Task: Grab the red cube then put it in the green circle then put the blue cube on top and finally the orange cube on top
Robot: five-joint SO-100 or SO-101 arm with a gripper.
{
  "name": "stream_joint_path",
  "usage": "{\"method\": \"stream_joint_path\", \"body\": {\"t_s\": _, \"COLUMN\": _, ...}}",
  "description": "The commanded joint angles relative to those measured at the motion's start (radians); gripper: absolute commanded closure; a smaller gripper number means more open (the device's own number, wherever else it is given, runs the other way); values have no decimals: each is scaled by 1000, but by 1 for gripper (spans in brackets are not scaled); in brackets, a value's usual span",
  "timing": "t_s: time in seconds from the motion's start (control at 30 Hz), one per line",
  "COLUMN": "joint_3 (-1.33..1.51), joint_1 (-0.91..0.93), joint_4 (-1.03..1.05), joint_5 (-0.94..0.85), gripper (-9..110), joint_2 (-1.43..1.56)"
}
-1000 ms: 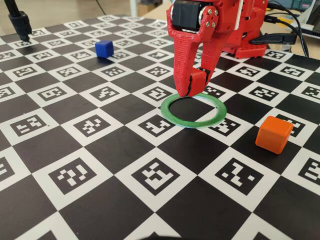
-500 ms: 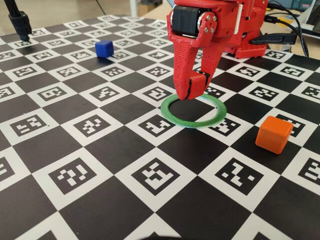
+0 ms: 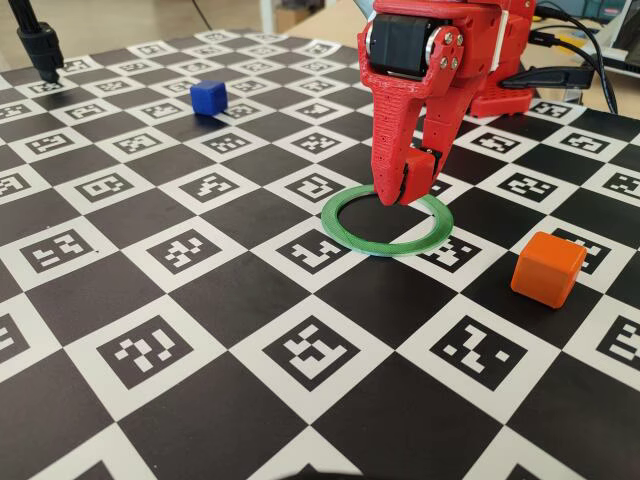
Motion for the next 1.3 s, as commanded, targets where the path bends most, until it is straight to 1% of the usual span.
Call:
{"method": "stream_joint_path", "body": {"t_s": 0.0, "joint_3": -11, "joint_1": 14, "joint_4": -8, "joint_5": -12, "gripper": 90, "joint_2": 23}}
{"method": "stream_joint_path", "body": {"t_s": 0.8, "joint_3": 52, "joint_1": 34, "joint_4": -104, "joint_5": -21, "gripper": 91, "joint_2": -18}}
{"method": "stream_joint_path", "body": {"t_s": 1.27, "joint_3": 21, "joint_1": 46, "joint_4": -95, "joint_5": -20, "gripper": 90, "joint_2": -44}}
